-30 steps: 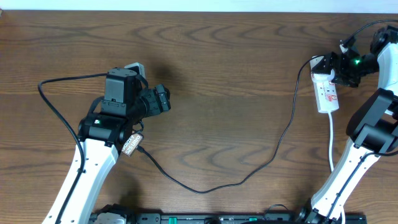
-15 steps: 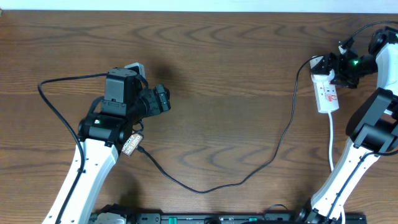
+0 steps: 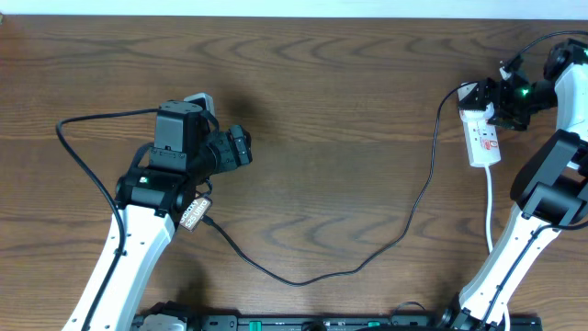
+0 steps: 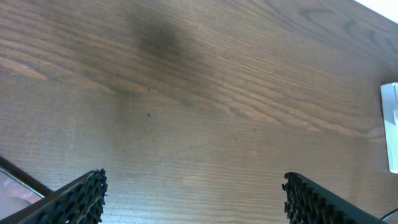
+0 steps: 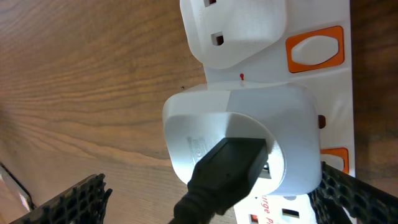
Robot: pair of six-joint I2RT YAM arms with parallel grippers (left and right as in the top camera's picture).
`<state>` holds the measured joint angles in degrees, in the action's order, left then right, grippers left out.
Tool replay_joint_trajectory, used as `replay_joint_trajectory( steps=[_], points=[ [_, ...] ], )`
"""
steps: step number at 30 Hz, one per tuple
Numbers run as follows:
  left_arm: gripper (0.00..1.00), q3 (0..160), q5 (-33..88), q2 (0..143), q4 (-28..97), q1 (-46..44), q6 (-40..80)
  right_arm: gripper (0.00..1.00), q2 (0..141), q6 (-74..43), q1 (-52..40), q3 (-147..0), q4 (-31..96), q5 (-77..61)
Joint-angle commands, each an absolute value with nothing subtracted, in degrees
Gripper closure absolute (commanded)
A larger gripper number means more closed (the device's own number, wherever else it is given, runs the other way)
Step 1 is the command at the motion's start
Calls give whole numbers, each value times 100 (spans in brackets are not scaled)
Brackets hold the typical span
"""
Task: Plug charger to phone and switch on socket
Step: 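Press the orange switch beside the plugged white adapter with the right gripper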
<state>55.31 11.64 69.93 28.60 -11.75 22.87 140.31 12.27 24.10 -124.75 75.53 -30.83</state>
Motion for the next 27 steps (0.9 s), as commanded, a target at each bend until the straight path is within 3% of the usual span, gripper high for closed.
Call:
replay_joint_trajectory(
  steps=[1,27],
  points=[
    [11,5649,1085,6989,2947,-1197,2274,1,14306,1160,2095,-12361,7583,-3468],
    [11,5649,1087,6980,2906,-1197,2276,5,14276,1129,2123,-12304,7773,-3138]
  ],
)
